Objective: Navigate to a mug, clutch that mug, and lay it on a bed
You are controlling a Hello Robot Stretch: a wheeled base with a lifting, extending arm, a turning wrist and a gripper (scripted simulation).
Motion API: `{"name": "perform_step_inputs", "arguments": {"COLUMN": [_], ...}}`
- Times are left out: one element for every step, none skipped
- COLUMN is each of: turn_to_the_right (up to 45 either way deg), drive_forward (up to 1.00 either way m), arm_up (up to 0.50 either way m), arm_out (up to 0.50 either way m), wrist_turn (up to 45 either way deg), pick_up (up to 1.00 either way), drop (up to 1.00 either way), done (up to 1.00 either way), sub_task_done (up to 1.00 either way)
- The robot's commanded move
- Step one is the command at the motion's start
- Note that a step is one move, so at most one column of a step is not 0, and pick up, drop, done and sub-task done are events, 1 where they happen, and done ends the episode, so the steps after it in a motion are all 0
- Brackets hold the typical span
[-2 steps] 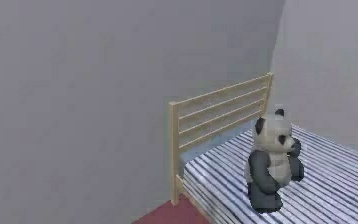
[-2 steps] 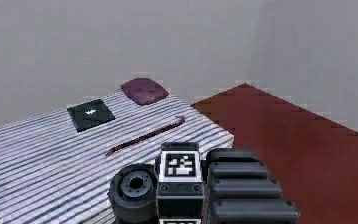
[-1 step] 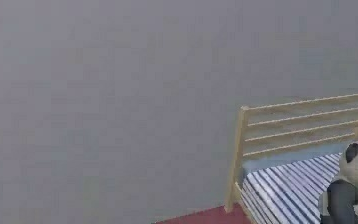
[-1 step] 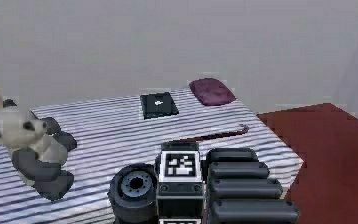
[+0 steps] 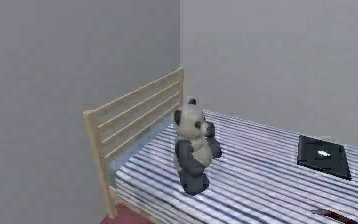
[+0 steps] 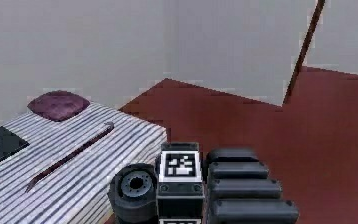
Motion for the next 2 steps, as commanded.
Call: {"name": "perform_step_inputs", "arguments": {"turn_to_the_right": [45.0, 45.0], "drive_forward": [0.00, 0.00], "arm_up": [0.00, 0.00], "arm_out": [0.00, 0.00], "wrist_turn": [0.0, 0.0], "pick_up": [0.00, 0.00], "drop": [0.00, 0.00], "done": [0.00, 0.00], "sub_task_done": [0.00, 0.00]}}
